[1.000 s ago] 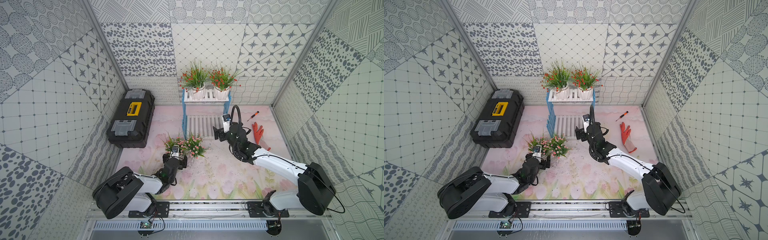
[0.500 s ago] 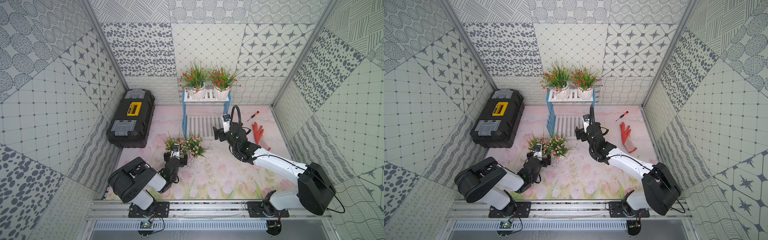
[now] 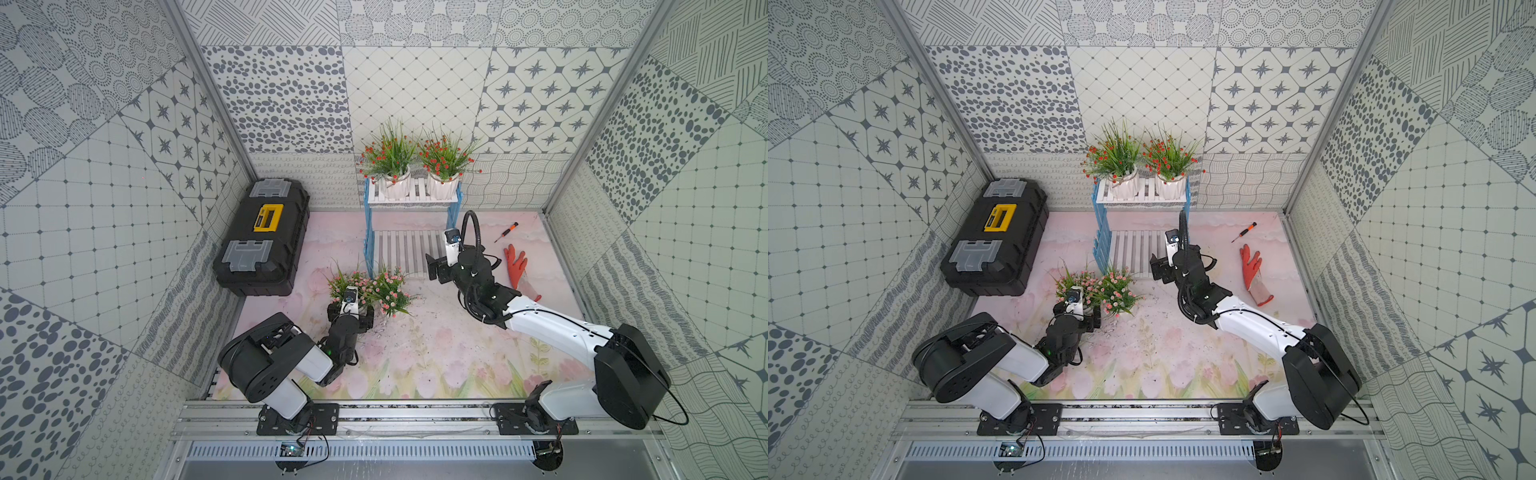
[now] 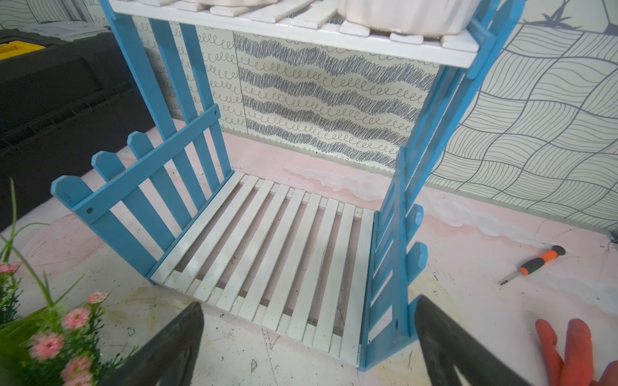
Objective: Place the baby's breath potted plants on the rack by color
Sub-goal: Pick up the baby's breath potted plant from the center of the board.
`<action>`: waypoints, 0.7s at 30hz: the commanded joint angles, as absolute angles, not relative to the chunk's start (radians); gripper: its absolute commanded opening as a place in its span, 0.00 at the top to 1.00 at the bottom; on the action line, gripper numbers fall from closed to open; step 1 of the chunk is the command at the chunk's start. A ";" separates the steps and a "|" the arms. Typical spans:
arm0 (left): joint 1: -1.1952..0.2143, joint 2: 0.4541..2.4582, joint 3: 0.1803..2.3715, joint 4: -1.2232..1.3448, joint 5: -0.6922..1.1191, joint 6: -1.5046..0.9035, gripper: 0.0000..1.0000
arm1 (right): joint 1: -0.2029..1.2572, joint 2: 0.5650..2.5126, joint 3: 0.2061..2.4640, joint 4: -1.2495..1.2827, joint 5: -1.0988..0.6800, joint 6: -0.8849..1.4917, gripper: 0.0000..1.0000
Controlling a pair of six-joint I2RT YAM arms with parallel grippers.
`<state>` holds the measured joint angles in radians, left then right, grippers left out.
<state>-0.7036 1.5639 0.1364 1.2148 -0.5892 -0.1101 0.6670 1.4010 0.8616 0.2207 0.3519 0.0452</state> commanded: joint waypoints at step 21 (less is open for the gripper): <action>-0.699 1.259 0.156 0.901 -0.565 -0.128 0.36 | 0.664 1.402 0.838 0.262 0.365 0.046 0.02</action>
